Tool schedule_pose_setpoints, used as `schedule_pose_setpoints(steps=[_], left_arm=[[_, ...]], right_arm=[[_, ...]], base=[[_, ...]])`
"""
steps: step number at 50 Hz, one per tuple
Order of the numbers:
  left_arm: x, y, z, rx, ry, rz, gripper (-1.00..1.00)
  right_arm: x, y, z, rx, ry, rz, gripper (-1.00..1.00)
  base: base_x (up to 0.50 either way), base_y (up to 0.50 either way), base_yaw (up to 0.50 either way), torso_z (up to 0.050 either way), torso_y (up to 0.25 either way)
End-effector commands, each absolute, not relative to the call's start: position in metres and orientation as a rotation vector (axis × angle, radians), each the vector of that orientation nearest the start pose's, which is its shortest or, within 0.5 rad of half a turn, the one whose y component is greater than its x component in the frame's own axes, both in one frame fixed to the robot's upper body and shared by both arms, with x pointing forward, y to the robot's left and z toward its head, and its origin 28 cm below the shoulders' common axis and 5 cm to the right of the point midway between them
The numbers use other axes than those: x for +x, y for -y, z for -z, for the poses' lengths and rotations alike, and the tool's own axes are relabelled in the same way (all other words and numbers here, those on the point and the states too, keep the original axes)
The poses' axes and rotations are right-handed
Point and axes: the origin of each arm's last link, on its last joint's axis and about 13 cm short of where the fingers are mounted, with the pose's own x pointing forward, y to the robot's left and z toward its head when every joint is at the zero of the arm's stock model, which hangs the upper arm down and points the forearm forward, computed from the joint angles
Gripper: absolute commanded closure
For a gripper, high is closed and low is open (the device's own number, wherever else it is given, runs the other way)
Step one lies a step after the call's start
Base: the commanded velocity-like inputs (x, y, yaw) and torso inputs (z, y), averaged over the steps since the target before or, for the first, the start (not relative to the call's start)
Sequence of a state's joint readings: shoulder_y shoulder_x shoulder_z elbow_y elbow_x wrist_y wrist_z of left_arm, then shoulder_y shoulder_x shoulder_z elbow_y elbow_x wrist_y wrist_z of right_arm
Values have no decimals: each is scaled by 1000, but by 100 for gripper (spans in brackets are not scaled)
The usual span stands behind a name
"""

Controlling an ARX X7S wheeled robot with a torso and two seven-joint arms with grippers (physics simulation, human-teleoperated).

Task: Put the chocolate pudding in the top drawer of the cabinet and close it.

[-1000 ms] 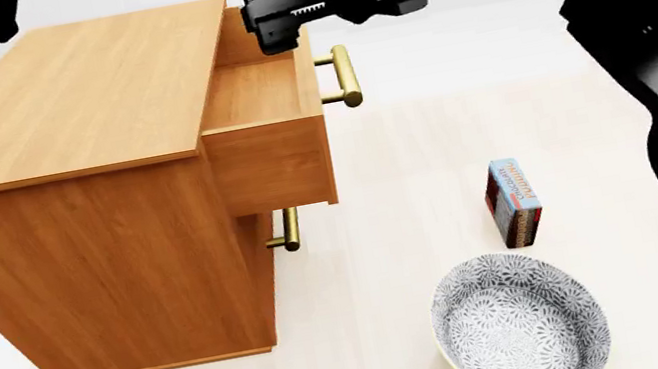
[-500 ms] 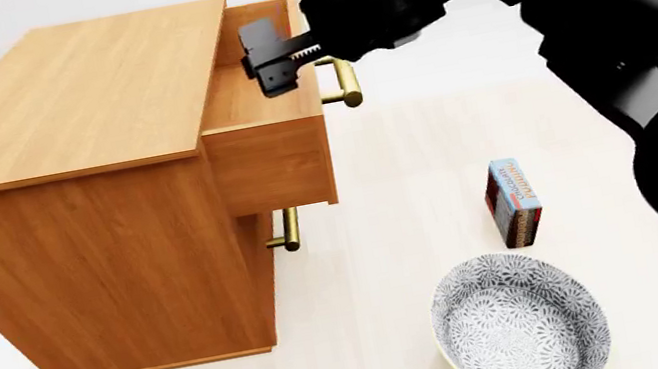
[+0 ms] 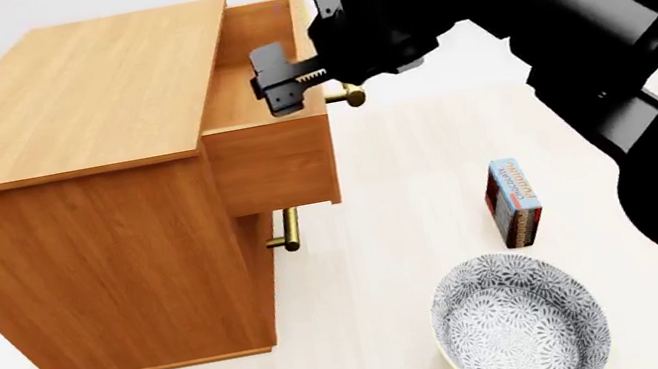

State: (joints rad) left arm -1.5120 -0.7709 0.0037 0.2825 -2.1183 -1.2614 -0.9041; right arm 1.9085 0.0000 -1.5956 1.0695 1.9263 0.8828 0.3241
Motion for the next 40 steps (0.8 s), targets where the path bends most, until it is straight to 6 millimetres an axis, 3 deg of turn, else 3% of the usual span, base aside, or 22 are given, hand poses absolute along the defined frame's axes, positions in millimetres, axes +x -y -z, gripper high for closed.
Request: schedule_pose_setpoints(steps=[1,9,17,40], left_arm=[[172,-282,-399,-64,228,472,-100],[175,-281,-398,-66,227,477,-100],[166,-279,-402,-66,230,489,-100],[183,-280,-404,-65,242,524,-100]], right_arm=[[383,22,-326,-135,-639,-175,-100],[386,28,-327,-124,-638,-143,-100],[389,36,-330,-113,-631,-103,-100],[394,59,-341,-65,-608,31,-100]], base=[[0,0,0,0,0],[0,0,0,0,0],[0,0,0,0,0],[0,0,0,0,0]])
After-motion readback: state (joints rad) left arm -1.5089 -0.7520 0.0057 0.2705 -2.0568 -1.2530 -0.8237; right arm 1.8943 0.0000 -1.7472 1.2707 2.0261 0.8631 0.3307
